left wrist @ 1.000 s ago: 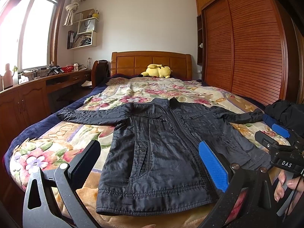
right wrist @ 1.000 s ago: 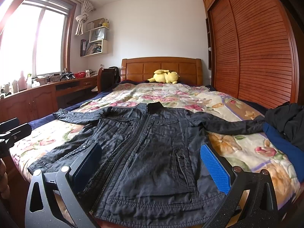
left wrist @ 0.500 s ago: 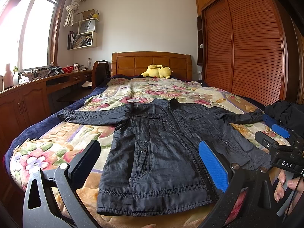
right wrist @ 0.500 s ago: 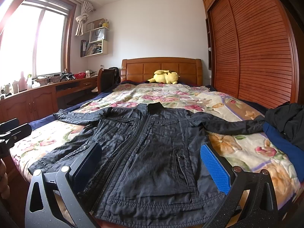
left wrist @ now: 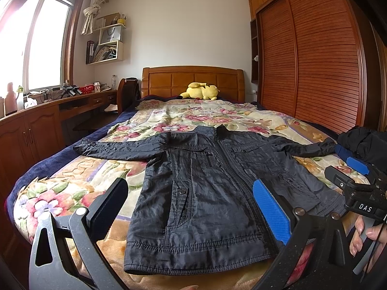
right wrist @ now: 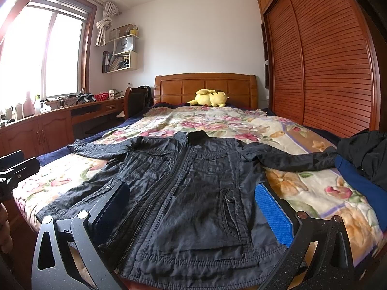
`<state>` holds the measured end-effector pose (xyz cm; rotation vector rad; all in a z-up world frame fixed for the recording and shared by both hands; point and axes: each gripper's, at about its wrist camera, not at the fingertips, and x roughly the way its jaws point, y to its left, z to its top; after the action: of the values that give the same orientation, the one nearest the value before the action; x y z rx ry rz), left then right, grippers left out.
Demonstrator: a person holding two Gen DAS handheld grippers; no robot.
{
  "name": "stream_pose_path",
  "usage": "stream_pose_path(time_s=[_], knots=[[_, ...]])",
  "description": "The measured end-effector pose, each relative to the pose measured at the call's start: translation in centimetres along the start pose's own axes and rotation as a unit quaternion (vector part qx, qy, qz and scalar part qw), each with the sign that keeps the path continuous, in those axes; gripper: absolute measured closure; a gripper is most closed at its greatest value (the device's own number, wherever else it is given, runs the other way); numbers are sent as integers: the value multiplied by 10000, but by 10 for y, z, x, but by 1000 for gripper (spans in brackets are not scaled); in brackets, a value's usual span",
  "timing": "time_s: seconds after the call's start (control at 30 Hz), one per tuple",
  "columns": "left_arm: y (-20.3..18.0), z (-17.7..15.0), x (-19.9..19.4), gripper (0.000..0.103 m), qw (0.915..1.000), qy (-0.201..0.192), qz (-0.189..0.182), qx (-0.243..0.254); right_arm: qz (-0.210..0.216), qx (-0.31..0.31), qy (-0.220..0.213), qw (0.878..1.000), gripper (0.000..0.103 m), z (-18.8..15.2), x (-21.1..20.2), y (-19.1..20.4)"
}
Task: Fold large clothes
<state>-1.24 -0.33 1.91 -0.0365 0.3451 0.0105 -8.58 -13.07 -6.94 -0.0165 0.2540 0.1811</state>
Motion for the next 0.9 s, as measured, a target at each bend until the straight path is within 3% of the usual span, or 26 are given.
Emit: stream_pose_path(time_s=[0.9], knots=[[2,0,6,0,9999,99,-18,-7,44,-14,31,10000,0,0,4,-1]])
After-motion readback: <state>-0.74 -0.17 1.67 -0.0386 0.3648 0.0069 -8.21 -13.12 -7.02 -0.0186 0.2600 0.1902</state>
